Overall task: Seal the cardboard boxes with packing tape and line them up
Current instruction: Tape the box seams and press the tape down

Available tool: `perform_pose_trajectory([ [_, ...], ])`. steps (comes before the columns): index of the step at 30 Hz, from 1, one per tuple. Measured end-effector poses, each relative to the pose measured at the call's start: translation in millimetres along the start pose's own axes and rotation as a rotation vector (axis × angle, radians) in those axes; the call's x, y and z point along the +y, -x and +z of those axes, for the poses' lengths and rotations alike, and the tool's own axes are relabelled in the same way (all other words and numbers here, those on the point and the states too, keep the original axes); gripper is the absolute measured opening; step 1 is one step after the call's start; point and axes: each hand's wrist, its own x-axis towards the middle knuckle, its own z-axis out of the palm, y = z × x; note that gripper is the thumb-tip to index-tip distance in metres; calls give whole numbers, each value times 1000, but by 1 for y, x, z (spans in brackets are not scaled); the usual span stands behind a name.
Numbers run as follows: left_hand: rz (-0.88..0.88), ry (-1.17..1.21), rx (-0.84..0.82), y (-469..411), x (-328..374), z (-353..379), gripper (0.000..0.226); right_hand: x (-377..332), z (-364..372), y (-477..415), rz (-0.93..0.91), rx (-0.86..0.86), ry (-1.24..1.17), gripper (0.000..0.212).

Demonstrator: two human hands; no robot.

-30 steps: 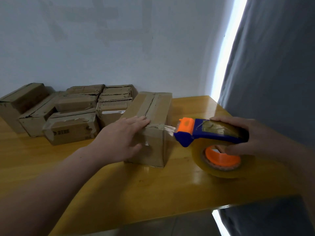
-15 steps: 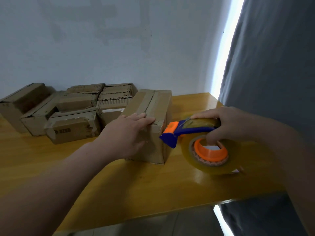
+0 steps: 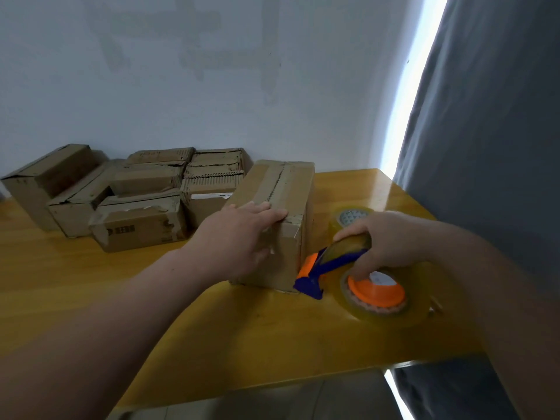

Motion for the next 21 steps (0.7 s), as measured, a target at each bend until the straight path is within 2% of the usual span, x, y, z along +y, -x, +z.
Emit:
perform_pose_trajectory([
  [2, -3, 7, 22, -1, -1, 2, 64, -2, 4, 5, 15, 90, 134, 83],
  [4, -25, 14, 48, -3, -2, 5, 62, -3, 10, 10, 72, 232, 190, 84],
  [7, -61, -14, 112, -4, -2, 11, 59, 0, 22, 8, 126, 450, 176, 53],
  [9, -70, -30, 138, -3, -1, 13, 59, 2, 33, -1, 150, 532, 150, 44],
  [13, -57, -57, 179, 0, -3, 13, 56, -6, 61, -20, 203, 612, 143, 47],
  [16, -61, -55, 188, 4, -7, 12, 55, -13, 83, -29, 190, 659, 210, 36],
  [18, -66, -53, 195, 6, -13, 11, 50, -16, 97, -34, 171, 622, 275, 34],
  [21, -67, -21, 167, 10, -21, 11, 45, -17, 106, -38, 138, 541, 305, 43],
])
